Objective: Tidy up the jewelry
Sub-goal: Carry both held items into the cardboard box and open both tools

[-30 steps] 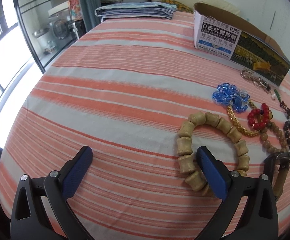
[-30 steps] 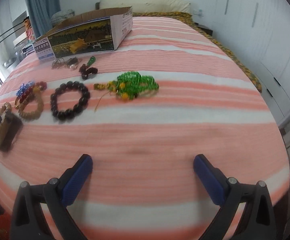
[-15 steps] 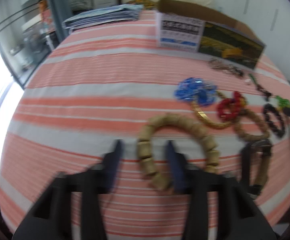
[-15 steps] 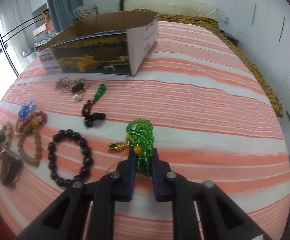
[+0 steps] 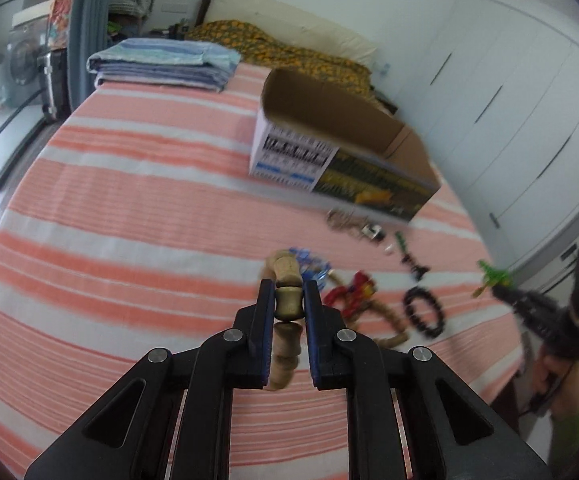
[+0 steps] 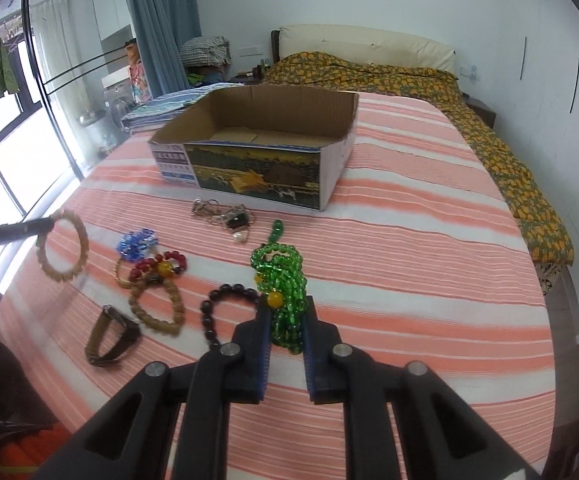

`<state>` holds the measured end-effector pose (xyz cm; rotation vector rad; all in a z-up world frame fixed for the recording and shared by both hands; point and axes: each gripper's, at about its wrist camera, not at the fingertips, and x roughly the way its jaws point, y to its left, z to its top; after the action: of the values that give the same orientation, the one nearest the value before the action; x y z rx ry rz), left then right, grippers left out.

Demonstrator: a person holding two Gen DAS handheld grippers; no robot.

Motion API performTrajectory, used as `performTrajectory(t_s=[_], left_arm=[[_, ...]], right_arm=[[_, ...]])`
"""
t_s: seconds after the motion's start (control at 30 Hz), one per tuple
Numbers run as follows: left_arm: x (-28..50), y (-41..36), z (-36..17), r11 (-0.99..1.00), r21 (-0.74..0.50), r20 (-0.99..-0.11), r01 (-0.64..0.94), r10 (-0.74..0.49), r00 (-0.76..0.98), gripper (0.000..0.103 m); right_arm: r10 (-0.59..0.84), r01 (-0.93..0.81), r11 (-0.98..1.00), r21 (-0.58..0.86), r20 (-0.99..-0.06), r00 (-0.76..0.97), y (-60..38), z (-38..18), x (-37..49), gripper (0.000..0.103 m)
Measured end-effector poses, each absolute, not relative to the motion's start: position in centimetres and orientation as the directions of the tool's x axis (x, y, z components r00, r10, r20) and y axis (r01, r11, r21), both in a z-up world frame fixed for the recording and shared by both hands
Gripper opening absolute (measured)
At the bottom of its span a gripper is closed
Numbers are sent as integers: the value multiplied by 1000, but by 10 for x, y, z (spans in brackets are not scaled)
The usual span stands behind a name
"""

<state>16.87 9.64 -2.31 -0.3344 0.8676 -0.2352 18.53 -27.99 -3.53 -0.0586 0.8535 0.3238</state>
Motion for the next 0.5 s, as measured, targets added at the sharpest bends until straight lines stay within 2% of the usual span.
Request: performTrajectory(t_s=[0.23, 0.37, 0.5], left_arm=[[201, 100, 33, 898, -423, -644, 119, -391, 657, 13], [241, 85, 72, 907, -385, -614, 168, -388, 688, 13], [296, 62, 86, 907, -368, -622, 204, -403, 672, 13]], right_arm=[[340, -340, 928, 151, -717, 609, -261, -6, 213, 14], [353, -361, 922, 139, -685, 638, -243, 23, 247, 14], [364, -372, 918, 141, -675, 642, -222, 42, 297, 14]])
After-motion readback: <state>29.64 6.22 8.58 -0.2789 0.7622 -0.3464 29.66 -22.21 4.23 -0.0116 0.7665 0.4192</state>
